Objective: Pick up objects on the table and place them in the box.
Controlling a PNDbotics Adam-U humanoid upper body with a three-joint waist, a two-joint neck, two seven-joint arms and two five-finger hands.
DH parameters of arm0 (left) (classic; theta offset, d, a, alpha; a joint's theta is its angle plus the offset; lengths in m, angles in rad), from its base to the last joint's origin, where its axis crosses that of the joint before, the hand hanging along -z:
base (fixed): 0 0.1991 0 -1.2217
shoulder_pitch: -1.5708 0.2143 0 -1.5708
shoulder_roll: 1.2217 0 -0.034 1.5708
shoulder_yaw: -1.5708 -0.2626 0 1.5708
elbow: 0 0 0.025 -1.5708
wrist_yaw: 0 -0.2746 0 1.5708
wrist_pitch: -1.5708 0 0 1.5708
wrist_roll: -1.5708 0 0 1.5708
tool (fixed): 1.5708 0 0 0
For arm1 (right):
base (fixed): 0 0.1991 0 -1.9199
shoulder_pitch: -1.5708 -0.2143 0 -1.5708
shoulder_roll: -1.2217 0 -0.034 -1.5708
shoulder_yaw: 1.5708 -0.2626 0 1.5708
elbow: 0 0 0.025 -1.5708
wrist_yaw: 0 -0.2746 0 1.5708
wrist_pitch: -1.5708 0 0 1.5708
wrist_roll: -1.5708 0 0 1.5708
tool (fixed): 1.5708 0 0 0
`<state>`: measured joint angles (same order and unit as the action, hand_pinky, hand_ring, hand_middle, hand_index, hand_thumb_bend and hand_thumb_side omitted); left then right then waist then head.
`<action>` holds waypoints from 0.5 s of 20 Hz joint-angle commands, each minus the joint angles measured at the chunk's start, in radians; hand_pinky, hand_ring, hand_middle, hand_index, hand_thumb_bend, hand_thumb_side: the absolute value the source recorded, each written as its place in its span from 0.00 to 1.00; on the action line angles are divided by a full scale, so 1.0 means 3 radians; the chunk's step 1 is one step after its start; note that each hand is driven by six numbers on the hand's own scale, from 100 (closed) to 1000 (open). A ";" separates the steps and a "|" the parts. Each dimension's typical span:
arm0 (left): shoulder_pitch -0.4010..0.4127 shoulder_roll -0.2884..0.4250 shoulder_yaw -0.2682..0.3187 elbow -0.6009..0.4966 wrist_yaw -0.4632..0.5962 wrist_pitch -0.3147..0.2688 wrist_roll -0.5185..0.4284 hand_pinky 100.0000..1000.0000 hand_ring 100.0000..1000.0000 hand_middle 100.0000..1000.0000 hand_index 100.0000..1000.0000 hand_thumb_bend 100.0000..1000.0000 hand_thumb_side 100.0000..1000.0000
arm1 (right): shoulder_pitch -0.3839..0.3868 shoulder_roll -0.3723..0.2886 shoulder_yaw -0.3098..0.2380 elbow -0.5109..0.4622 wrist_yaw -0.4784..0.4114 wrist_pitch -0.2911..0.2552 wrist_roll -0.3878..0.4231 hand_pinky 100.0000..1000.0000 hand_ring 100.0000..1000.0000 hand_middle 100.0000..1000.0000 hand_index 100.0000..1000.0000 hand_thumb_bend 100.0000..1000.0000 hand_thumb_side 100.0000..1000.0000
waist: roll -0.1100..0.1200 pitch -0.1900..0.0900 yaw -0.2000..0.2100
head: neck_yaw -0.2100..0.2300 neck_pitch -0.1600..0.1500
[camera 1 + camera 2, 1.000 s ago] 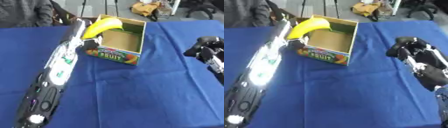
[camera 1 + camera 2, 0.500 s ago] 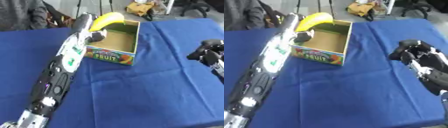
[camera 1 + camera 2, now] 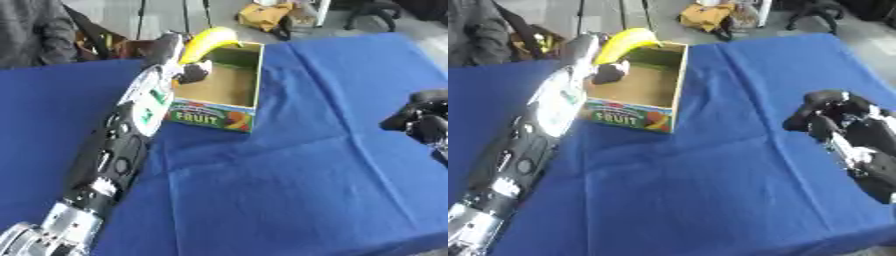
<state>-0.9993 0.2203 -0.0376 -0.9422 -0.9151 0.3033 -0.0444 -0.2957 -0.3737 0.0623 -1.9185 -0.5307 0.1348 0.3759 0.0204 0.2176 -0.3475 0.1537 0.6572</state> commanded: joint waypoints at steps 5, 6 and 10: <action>-0.0105 0.0118 0.0069 0.0204 -0.0420 0.0012 -0.0061 0.74 0.71 0.63 0.78 1.00 0.64 | -0.0041 -0.0038 -0.0009 -0.0063 0.0007 -0.0011 0.0023 0.77 0.65 0.56 0.71 0.00 0.00 | -0.0021 -0.0038 -0.0020 | 0.0037 -0.0026; -0.0104 0.0114 0.0086 0.0200 -0.0476 0.0013 -0.0082 0.74 0.73 0.65 0.78 0.99 0.66 | -0.0040 -0.0037 -0.0009 -0.0061 0.0008 -0.0010 0.0023 0.77 0.65 0.56 0.71 0.00 0.00 | -0.0021 -0.0039 -0.0018 | 0.0037 -0.0024; -0.0089 0.0105 0.0158 0.0110 -0.0533 -0.0002 -0.0070 0.74 0.73 0.64 0.77 0.94 0.70 | -0.0039 -0.0037 -0.0011 -0.0058 0.0008 -0.0009 0.0023 0.77 0.65 0.56 0.71 0.00 0.00 | -0.0020 -0.0048 -0.0005 | 0.0034 -0.0024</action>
<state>-1.0038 0.2318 -0.0058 -0.8817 -1.0659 0.3049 -0.0664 -0.2967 -0.3736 0.0626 -1.9185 -0.5299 0.1338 0.3806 0.0193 0.2220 -0.3488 0.1625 0.6569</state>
